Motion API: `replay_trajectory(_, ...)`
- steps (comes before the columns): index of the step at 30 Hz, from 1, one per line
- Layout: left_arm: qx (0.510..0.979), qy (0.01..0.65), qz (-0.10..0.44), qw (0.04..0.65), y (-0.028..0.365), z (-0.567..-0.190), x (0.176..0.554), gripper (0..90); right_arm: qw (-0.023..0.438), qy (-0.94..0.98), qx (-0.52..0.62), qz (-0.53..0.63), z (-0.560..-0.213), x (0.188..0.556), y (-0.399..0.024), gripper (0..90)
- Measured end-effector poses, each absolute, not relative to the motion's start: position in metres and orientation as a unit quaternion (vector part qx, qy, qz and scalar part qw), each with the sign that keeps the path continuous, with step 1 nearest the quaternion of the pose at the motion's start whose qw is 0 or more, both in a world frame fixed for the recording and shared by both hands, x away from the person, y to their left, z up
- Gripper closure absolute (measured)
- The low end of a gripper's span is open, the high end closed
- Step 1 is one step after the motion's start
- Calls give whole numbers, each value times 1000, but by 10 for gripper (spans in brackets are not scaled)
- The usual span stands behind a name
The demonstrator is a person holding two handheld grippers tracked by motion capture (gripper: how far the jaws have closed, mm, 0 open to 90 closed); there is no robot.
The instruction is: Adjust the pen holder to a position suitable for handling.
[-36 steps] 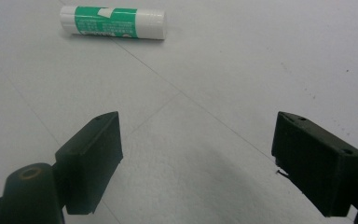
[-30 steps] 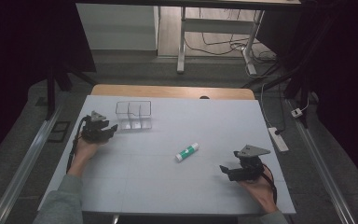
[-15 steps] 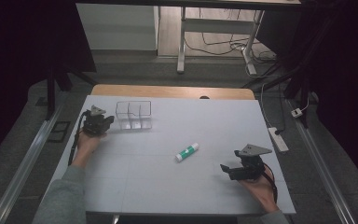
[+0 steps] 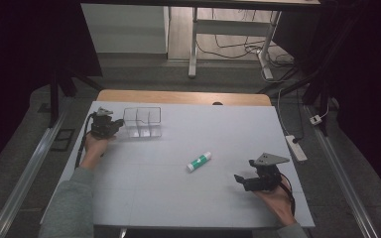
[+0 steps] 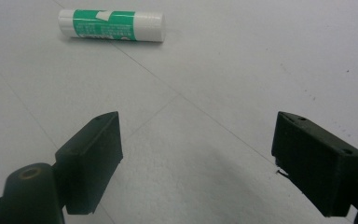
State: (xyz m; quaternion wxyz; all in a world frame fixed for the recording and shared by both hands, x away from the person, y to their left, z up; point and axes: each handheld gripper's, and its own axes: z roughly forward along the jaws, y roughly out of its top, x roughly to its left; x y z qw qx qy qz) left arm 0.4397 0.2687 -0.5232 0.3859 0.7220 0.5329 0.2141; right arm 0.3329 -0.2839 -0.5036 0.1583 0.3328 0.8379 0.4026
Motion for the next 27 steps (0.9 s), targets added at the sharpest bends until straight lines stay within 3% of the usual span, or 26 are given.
replay_trajectory(27,741,514,202,383,242,-520,445,890,157,838,336,400,-505,334,-284,154)
